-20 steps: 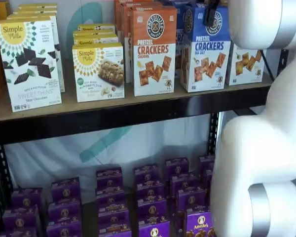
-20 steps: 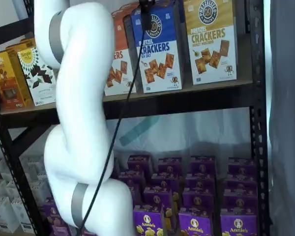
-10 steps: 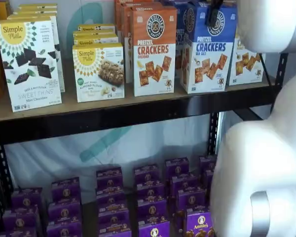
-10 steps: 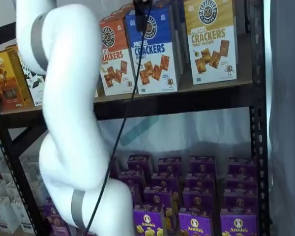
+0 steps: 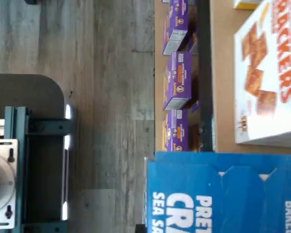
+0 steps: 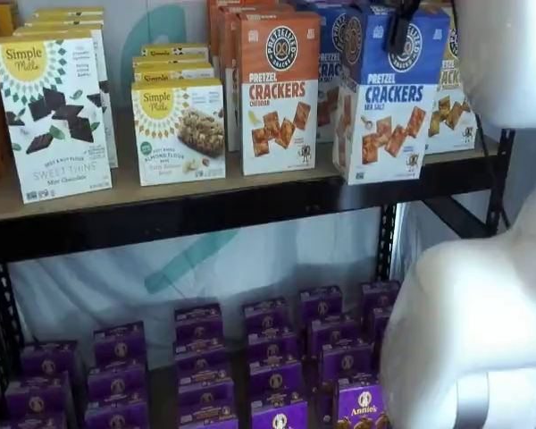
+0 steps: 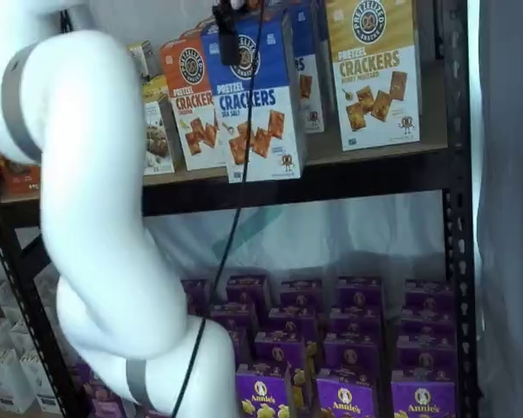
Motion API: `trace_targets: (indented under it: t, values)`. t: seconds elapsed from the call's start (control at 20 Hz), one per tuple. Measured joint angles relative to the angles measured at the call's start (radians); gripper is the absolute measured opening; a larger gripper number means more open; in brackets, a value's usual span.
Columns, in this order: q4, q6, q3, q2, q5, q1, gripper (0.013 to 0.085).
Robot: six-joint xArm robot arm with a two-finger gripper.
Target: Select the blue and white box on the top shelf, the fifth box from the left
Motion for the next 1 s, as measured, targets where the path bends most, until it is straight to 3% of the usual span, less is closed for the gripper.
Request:
trace_targets:
  t: [0.4,1.0]
  values:
    - [-0.017,-0.02,0.106,-0.117,0.038,-0.016,0.061]
    - [-0.011,-0.087,0.222,-0.215,0.063,-0.085,0.061]
